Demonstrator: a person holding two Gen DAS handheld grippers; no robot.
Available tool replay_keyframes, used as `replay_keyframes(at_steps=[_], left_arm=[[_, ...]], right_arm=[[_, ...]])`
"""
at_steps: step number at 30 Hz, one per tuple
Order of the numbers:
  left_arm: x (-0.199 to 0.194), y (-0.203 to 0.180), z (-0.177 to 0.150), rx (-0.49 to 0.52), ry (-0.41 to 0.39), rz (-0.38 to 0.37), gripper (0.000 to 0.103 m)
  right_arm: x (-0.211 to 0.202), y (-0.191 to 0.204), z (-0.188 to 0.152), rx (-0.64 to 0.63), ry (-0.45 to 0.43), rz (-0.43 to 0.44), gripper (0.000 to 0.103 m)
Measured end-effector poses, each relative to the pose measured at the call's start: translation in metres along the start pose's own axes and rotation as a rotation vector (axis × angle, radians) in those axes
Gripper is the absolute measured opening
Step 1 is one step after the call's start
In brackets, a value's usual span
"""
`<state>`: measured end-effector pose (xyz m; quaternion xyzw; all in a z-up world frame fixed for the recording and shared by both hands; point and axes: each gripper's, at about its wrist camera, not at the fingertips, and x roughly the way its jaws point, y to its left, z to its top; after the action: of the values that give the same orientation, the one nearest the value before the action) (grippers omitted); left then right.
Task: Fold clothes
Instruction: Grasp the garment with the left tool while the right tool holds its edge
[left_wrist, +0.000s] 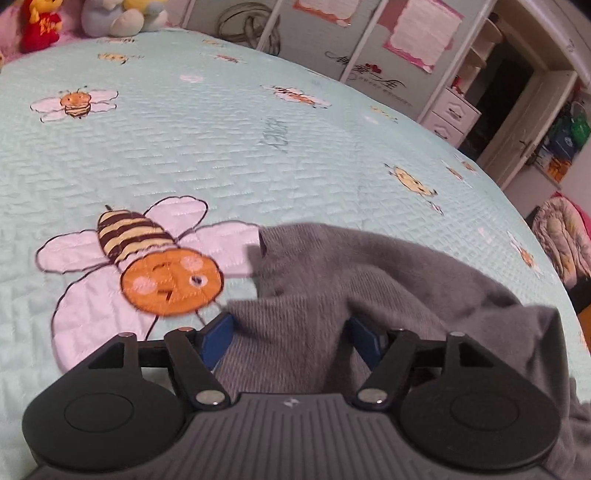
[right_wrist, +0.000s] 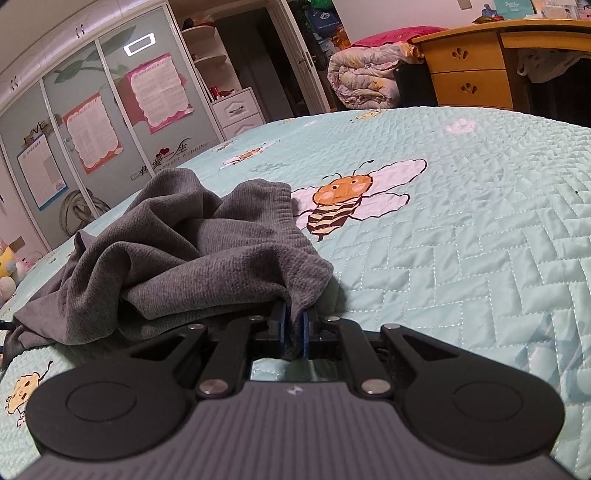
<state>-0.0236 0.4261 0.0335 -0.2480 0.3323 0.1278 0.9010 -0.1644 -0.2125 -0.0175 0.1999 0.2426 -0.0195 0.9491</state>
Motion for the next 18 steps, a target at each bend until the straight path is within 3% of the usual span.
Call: replay_keyframes(at_steps=[7,8,9,10,13,18], left_arm=[[0.027,-0.011,0.011,0.074,0.030,-0.049,0.077],[0.028,-0.018,0.010,0.118,0.035,-0.035,0.064],[0.028,-0.027,0.008,0.173,0.038,-0.007,0.026],[0.028,-0.037,0.006,0.229,0.041,0.020,0.016],[0.009,-0.060,-0.007,0.343,-0.024,0.106,0.014],[-0.040,-0.049,-0.024,0.349,-0.064,0.157,0.015]], right_arm=[[0.002,-0.001,0.000,0.005,0.003,0.003,0.009],[0.002,0.000,0.000,-0.003,0.003,-0.002,0.009],[0.002,0.002,0.000,-0.011,0.002,-0.007,0.009],[0.002,0.004,0.000,-0.019,0.002,-0.012,0.009],[0.003,0.014,0.002,-0.077,0.005,-0.049,0.009],[0.009,0.036,0.008,-0.181,0.007,-0.051,0.010]])
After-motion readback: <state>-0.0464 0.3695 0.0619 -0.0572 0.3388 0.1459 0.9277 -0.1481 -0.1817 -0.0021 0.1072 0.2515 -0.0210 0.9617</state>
